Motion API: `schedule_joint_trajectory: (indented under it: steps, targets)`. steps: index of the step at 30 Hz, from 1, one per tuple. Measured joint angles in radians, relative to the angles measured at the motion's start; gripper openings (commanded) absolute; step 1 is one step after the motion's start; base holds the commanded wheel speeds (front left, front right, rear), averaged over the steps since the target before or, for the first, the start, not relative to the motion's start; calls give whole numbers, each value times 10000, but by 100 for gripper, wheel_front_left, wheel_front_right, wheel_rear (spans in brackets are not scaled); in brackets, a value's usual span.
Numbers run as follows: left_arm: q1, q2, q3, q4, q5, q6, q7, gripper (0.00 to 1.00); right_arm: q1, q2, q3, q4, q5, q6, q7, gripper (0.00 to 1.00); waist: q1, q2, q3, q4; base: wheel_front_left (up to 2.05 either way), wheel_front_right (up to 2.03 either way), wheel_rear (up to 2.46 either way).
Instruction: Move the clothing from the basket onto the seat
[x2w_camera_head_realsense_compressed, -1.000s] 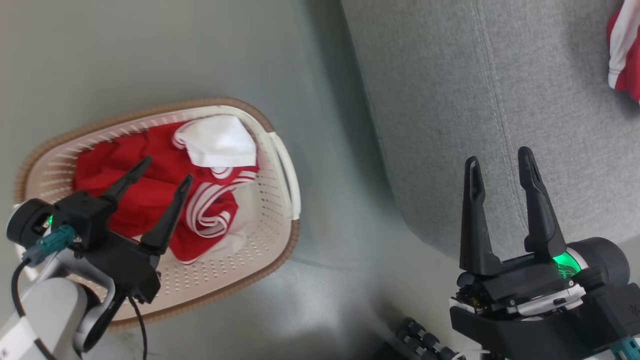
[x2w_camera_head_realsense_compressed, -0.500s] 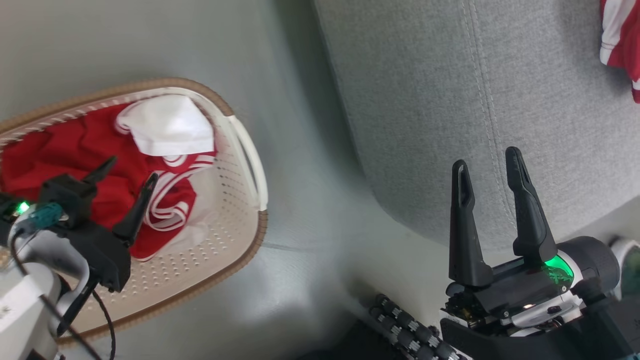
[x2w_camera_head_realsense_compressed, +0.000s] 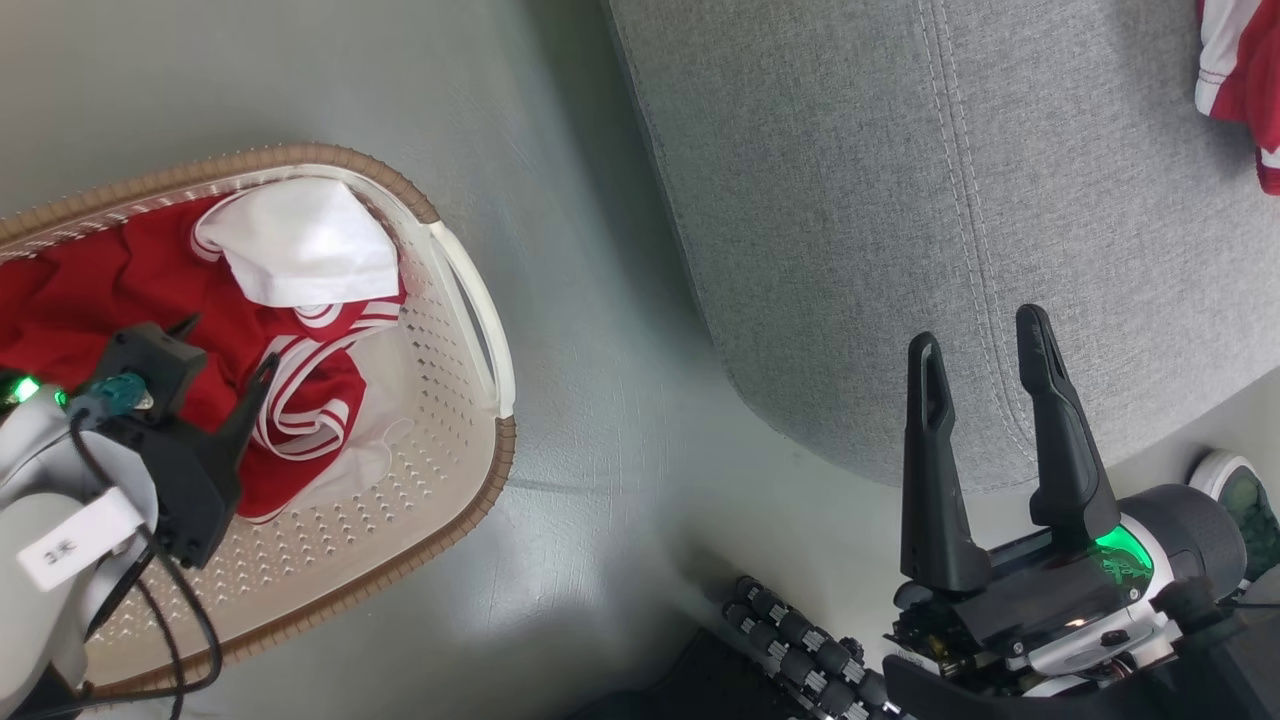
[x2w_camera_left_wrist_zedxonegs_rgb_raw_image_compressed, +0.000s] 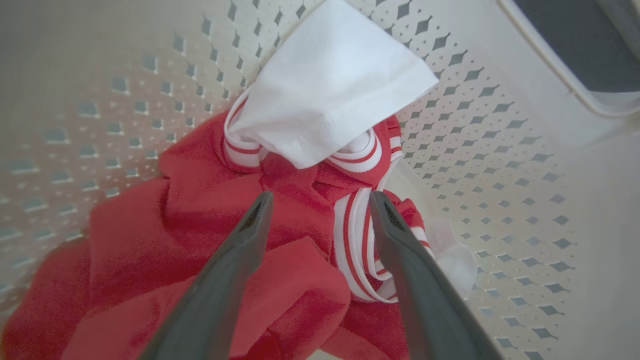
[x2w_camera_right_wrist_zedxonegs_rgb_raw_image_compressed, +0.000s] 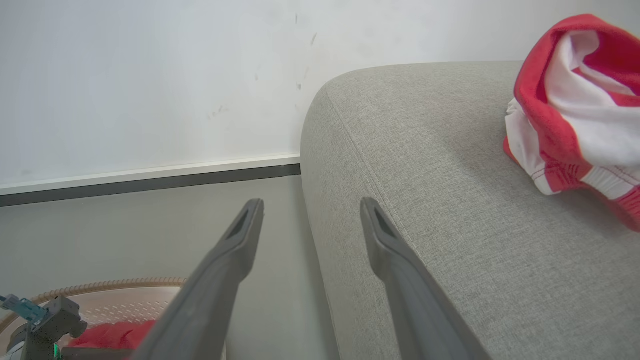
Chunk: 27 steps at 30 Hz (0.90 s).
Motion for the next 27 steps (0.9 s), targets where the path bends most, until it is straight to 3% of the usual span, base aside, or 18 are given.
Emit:
schedule_joint_trajectory:
  steps: [15, 23, 24, 25, 26, 27]
  targets:
    - [-885, 274, -1344, 1218, 1574, -8, 859, 100, 104, 4, 127, -138, -153, 0, 0, 100, 0, 0, 78, 27, 0, 0, 0]
    - [-1209, 255, -1609, 1937, 2111, -8, 1070, 100, 366, 8, 142, -199, -159, 0, 0, 100, 0, 0, 127, 57, 0, 0, 0]
    - [-1223, 255, -1630, 2010, 2142, -8, 1074, 65, 367, 8, 142, -203, -163, 0, 0, 100, 0, 0, 131, 61, 0, 0, 0]
    - [-1235, 259, -1662, 2075, 2184, -8, 1076, 65, 367, 8, 144, -213, -167, 0, 0, 100, 0, 0, 134, 66, 0, 0, 0]
    - [-1238, 265, -1685, 2127, 2220, -8, 1068, 20, 367, 8, 150, -236, -167, 0, 0, 100, 0, -1, 137, 71, 0, 0, 0]
    - [-1242, 263, -1703, 2174, 2222, -8, 1043, 0, 366, 10, 151, -247, -167, 0, 0, 100, 0, -1, 139, 75, 0, 0, 0]
